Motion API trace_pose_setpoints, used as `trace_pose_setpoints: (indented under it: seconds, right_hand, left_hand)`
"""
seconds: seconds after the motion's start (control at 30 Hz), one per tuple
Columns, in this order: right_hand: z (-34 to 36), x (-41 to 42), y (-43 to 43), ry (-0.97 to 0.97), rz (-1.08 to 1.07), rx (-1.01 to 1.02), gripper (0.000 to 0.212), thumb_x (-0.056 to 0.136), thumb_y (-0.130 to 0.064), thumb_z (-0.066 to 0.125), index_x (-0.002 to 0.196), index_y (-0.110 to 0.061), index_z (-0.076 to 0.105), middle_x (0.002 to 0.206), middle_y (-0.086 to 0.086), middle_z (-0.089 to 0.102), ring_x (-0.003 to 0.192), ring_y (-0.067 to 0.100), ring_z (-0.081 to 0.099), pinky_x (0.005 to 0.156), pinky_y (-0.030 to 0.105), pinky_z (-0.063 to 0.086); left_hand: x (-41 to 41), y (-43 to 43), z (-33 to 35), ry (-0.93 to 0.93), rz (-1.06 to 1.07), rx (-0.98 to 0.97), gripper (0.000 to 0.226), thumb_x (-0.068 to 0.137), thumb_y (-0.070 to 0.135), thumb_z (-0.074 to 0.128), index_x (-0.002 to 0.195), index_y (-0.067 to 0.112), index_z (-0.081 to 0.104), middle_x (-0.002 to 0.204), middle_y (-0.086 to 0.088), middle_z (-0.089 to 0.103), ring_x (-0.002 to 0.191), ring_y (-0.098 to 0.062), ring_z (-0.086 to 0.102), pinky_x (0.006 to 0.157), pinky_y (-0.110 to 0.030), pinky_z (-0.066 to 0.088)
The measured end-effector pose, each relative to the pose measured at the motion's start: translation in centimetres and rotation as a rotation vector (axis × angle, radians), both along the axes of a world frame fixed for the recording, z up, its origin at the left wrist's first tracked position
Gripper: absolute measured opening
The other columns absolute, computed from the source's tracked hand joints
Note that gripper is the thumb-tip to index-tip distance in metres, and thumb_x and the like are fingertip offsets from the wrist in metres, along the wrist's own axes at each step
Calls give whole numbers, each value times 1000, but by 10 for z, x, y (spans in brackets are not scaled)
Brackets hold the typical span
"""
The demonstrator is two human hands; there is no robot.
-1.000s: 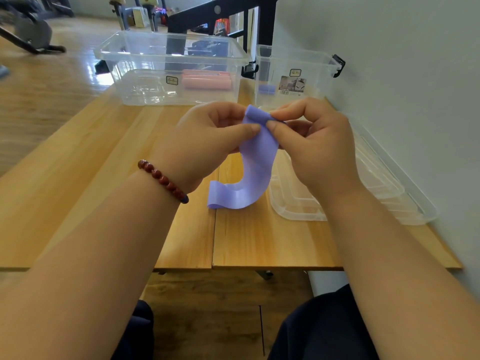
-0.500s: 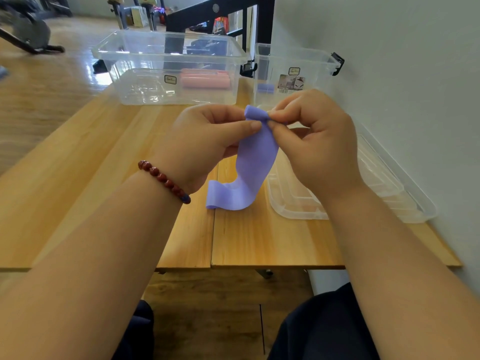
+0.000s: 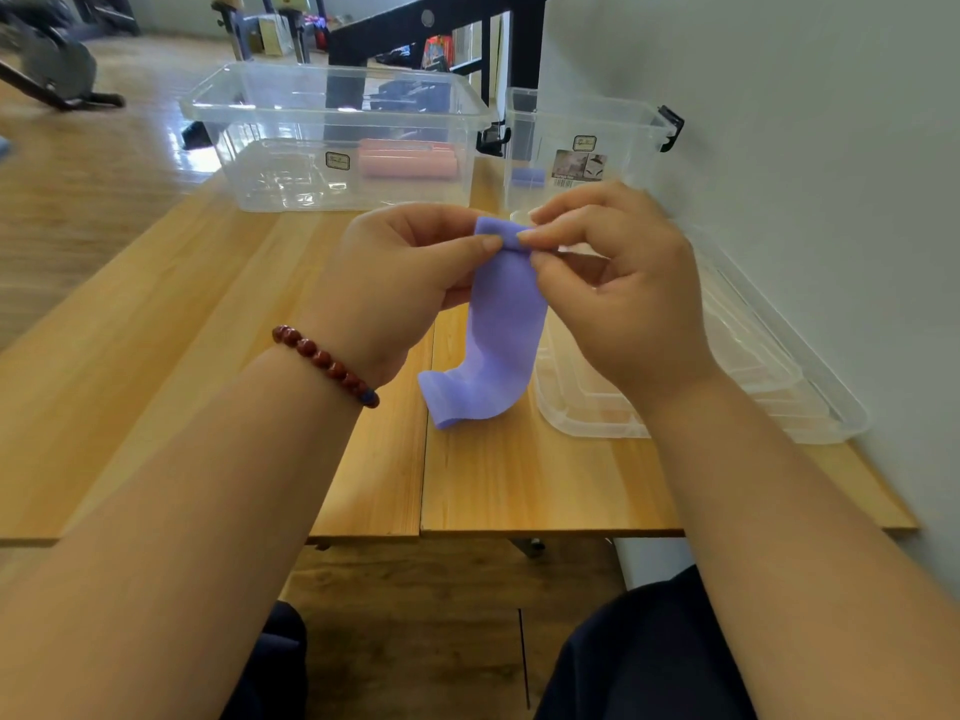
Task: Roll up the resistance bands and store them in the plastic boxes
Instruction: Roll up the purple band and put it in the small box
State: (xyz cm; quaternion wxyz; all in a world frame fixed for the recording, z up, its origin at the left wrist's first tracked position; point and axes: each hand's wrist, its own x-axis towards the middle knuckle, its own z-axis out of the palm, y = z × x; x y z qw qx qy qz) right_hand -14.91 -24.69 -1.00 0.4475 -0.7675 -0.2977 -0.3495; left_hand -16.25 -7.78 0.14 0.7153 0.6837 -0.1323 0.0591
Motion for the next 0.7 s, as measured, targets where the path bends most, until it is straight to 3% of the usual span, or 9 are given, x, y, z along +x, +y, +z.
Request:
trace_pose_setpoints:
  seconds: [0.1,0.2,0.33,0.53,0.7]
  right_hand:
    - [3,-4,4,274,80,170,16,86,-13,69,99,-21,66,91,-11,67,85,4,68,76,25,57]
    - [3,-2,3,313,76,163,15,87,-13,70,93,-26,69,85,-13,72,84,11,71,80,38,59]
    - [6,-2,0,269,51,153,22,85,-10,72,87,-32,68,81,-22,70,81,2,68,75,20,54]
    - [6,-2,-2,272,48,165,23,83,-8,71,84,-30,68,85,-13,71,85,15,70,79,31,57]
    - [7,-4,-2,316,84,153,21,83,-7,71,88,-26,66,92,-7,71,90,12,70,78,25,55]
  left_hand:
    - [2,1,-2,4,29,8,16,91,4,62,100,12,73,99,-11,75,99,-22,71,88,-37,57]
    - [3,0,-4,21,13,13,19,93,4,59,108,8,70,106,-13,73,104,-22,70,91,-38,57]
    - [3,-1,-4,53,-66,-27,24,95,5,59,117,2,67,113,-15,71,109,-23,67,93,-35,55]
    - [3,-5,-3,28,-52,-74,20,94,6,58,109,2,71,109,-16,73,106,-24,69,92,-32,56]
    - [1,-6,-3,-24,-81,-36,22,97,2,53,107,3,72,109,-14,73,108,-24,68,94,-33,55]
